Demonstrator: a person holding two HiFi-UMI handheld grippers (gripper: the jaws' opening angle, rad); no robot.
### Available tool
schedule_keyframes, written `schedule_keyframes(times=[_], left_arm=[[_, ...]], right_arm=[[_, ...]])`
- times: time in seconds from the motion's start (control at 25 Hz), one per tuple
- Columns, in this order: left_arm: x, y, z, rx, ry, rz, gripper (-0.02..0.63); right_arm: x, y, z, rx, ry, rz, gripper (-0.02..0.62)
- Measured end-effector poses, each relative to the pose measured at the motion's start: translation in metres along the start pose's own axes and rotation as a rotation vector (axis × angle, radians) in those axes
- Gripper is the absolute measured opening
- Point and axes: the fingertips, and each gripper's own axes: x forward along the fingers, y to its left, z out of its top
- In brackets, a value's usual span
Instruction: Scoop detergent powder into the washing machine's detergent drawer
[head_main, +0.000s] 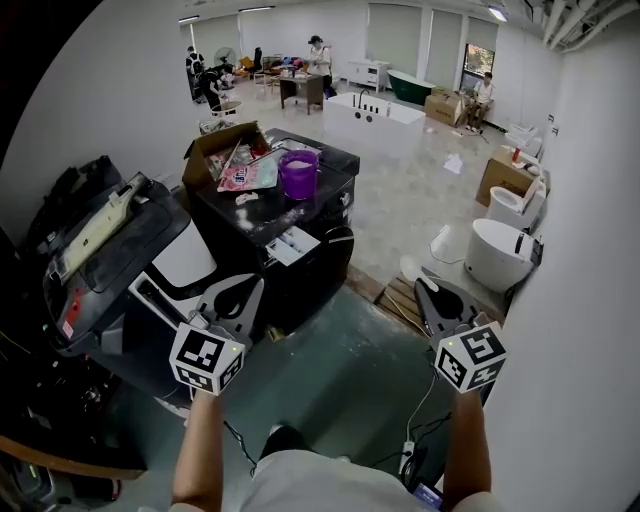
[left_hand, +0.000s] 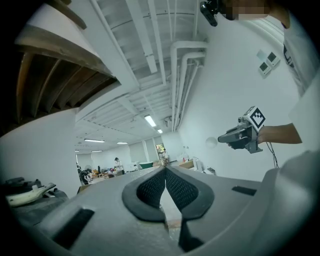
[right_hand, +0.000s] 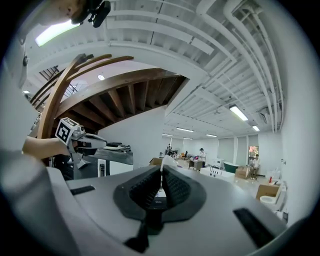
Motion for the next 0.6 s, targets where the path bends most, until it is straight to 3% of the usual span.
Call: schedule_keyframes(times=[0.36, 0.6], left_arm=[[0.050, 0.037, -0.023, -0.016, 0.041, 0.054, 0.011], [0.124, 0.097, -0.057, 0.000, 0.051, 0.069, 0.011]], right_arm=[[0.058, -0.033, -0.011, -0.026, 0.007, 0.037, 0.005], [0.140, -0.067, -0.021, -0.046, 0.022, 0.038, 0.005]])
